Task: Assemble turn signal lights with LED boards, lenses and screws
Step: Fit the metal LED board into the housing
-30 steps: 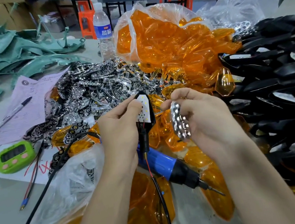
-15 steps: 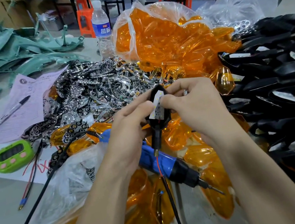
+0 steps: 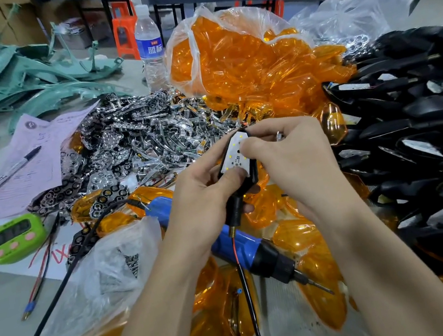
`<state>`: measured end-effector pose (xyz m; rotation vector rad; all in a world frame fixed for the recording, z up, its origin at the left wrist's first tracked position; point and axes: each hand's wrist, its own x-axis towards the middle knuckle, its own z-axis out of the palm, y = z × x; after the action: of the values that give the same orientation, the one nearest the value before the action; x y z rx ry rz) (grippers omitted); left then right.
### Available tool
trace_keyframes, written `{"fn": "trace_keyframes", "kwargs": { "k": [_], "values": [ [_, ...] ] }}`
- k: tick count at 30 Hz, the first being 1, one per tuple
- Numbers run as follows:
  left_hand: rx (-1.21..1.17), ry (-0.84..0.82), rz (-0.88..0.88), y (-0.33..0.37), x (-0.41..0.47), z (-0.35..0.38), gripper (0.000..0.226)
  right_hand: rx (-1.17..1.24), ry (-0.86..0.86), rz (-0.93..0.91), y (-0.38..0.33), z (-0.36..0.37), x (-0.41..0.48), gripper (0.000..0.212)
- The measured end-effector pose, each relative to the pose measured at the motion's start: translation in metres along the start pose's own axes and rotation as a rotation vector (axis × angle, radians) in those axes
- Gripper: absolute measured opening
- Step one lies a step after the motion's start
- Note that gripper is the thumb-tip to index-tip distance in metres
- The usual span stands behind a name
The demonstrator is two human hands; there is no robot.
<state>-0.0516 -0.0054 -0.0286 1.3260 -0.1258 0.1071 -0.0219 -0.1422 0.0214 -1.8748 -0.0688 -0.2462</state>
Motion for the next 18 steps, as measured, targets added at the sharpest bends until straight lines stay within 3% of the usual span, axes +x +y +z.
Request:
{"fn": "trace_keyframes", "kwargs": {
  "k": [8, 12, 18],
  "values": [
    [-0.100, -0.026, -0.153, 0.005, -0.005, 0.007, 0.019, 0.015, 0.057, 0.037, 0.001, 0.003, 0.002, 0.009],
    [-0.019, 0.101, -0.115, 0.006, -0.007, 0.014, 0.035, 0.049, 0.002, 0.079, 0.000, 0.004, 0.002, 0.014],
    [-0.051, 0.164, -0.107, 0.010, -0.007, 0.015, 0.035, 0.161, -0.027, 0.156, -0.007, 0.008, -0.002, 0.019]
  ]
}}
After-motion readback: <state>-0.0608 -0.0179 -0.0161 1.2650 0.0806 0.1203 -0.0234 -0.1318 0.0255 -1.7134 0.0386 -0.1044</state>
